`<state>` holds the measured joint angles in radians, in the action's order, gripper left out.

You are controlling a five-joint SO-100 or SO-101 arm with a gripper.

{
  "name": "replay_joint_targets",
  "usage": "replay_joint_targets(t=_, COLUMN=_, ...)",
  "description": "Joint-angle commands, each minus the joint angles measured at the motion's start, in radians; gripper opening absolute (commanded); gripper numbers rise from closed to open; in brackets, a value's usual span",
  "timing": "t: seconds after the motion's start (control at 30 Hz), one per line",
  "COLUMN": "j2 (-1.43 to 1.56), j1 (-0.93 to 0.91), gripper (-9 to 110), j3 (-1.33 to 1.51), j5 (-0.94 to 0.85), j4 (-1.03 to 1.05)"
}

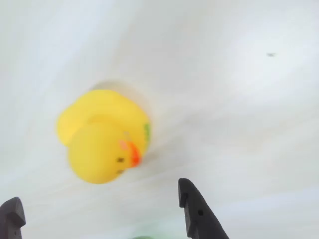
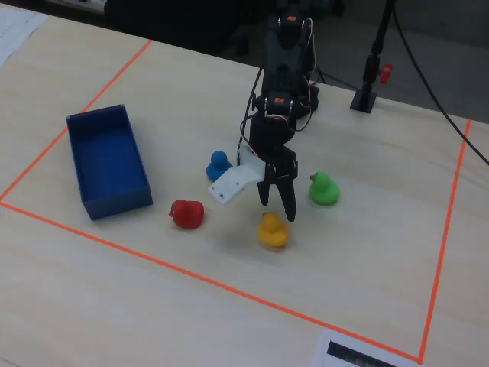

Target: Grasp yellow duck and put it into box.

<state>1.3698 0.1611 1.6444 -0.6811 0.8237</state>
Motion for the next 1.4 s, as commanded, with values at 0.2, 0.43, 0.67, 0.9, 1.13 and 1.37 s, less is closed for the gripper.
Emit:
replay_joint_targets(t=0.2, j2=-0.080, j1=0.009, gripper=41, j3=-0.138, j5=0.011, j4=-0.025)
replay_joint_targets(t=0.43, j2=-0.150, j1=-0.008, gripper=40, j3=-0.186, j5=-0.006, j4=-0.060)
replay_joint_targets(t=0.67, j2=-0.178, j1=-0.035, gripper=8, j3=-0.186, j5=-0.026, j4=-0.103)
replay_joint_targets(t=0.9, j2=-0.095, j1=-0.080, gripper=0, j3=-0.158, j5=-0.029, j4=-0.060)
replay_joint_targets(t=1.13, j2=0.225, j1=-0.377, gripper=0, j3=-0.225, j5=-0.156, j4=0.129)
replay_joint_targets(t=1.37, j2=0.422, j1=-0.712, gripper=0, j3=-0.152, j5=-0.356, j4=-0.005)
